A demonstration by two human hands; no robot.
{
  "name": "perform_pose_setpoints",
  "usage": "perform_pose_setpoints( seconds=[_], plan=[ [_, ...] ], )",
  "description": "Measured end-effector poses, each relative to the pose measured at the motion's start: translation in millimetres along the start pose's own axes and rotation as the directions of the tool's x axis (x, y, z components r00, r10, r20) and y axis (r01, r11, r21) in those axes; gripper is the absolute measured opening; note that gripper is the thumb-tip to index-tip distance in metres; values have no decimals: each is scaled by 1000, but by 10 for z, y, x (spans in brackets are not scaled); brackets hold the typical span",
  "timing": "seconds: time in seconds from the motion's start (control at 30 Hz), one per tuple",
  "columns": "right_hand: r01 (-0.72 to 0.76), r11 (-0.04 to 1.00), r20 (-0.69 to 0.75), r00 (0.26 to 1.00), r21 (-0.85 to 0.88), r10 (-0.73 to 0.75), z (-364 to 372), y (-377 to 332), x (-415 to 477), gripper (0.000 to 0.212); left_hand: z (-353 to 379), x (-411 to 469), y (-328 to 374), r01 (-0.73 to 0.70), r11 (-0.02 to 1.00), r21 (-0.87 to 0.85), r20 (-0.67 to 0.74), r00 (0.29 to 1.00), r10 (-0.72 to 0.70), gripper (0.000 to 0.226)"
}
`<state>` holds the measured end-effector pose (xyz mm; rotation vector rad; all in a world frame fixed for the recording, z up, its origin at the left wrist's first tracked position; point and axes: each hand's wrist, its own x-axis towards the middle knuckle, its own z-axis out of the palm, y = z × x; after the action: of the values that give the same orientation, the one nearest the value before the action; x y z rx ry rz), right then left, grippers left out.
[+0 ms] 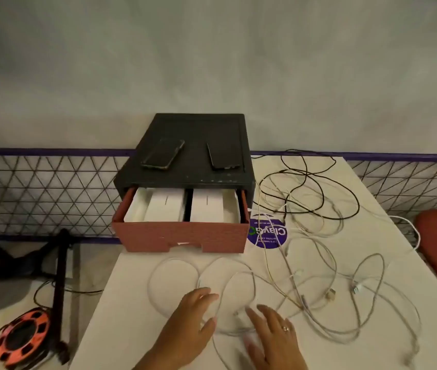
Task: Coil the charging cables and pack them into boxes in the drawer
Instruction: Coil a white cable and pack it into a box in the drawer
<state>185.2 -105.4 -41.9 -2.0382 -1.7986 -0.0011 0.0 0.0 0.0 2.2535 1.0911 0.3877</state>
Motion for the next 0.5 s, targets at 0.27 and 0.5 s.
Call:
perform_pose_setpoints(
  seconds=[0.27,0.5],
  plan=[
    [101,994,-115,988,-38,-105,330,198,-219,51,558,45,-166,-42,978,206,-100,993,63,55],
    [137,981,-55,988,-136,-145,386,193,-233,59,660,-13,-204,-78,922,379,-205,965,166,37]
  ],
)
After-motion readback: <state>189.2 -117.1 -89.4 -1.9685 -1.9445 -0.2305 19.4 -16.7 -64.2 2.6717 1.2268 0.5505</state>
